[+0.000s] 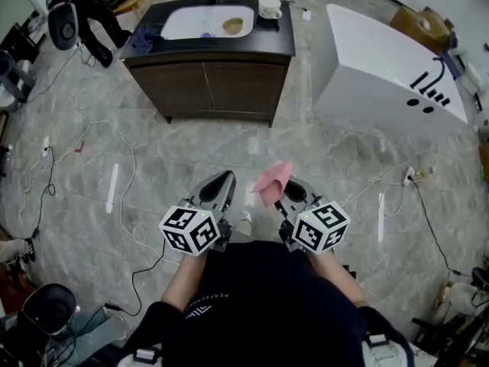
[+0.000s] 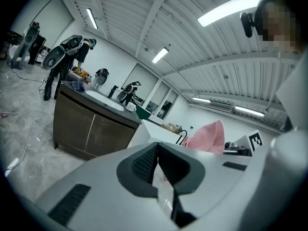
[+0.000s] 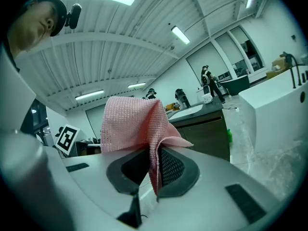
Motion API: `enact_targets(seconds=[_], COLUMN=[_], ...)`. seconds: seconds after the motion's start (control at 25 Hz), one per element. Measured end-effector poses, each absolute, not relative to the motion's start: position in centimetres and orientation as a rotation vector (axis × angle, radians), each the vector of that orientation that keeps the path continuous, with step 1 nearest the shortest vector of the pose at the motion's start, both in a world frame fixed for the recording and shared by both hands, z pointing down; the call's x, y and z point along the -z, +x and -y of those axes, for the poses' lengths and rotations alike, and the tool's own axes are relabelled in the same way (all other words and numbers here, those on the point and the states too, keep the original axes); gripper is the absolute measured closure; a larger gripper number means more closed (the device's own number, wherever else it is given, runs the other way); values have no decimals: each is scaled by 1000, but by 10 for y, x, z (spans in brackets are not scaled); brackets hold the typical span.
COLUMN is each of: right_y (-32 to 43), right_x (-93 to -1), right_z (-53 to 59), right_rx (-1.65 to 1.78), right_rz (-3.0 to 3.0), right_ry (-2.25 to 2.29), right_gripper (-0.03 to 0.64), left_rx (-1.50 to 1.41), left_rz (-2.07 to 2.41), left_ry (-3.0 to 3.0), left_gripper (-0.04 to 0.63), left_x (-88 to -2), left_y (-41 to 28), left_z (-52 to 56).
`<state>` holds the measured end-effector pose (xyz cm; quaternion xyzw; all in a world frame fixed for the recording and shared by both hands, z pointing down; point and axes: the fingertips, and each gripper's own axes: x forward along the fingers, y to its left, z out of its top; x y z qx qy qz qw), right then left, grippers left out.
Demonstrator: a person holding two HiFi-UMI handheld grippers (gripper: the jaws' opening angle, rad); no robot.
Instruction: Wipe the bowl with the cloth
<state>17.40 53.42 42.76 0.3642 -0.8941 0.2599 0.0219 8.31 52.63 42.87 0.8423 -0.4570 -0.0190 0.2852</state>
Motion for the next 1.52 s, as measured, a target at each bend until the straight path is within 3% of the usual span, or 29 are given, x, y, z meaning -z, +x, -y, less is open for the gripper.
enact_targets(seconds=[0.96,1.52], right_y=[141,152], right_x=[-438,-453], right_z=[-514,-428], right_rx=[-870,-928], right_rz=[2742,2718], right_ry=[1097,1045], right_gripper=[568,568], left_rx=[20,-67], left_rz=[1205,1257], left_ry=[2240,2199], left_gripper=[586,586], left_x=[-442,-453], left_y=[54,59], left_z=[-507,-417])
